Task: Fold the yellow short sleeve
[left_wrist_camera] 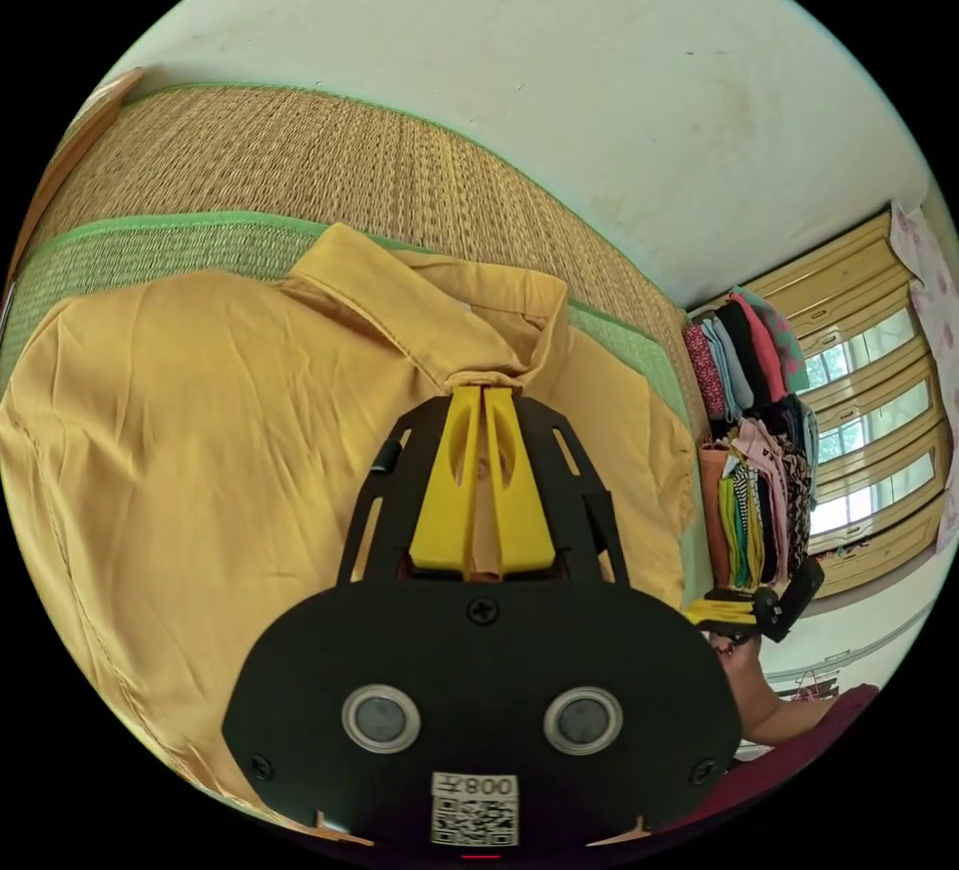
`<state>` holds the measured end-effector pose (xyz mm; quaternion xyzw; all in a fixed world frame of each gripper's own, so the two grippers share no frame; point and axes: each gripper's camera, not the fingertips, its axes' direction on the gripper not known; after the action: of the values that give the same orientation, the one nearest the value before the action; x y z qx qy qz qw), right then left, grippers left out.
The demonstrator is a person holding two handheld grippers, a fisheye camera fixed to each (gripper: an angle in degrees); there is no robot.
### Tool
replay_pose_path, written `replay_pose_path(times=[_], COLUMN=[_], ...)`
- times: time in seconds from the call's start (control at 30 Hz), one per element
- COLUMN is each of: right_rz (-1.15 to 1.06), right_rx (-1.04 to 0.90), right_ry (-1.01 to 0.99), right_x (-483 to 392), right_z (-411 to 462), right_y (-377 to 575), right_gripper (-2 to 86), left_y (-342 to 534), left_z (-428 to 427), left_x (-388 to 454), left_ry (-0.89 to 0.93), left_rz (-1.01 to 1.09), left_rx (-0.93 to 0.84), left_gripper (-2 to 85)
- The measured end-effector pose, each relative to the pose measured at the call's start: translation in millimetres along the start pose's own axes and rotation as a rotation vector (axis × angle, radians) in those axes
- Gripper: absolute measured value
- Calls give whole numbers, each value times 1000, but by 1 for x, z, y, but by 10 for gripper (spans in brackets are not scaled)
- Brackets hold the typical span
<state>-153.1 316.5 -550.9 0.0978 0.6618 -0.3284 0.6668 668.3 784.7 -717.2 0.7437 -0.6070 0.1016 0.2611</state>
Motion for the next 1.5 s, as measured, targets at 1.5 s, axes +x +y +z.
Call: replay_pose_path(times=[1.5], right_rz=[24], right_rx=[118], right_ry=[100], right_x=[40], right_z=[203], right_y=[-279], right_gripper=[2], left_y=[-47], left_z=[-36], left_x=[-44], left_ry=[-150], left_rz=[54], left_rx=[33], left_gripper=[2])
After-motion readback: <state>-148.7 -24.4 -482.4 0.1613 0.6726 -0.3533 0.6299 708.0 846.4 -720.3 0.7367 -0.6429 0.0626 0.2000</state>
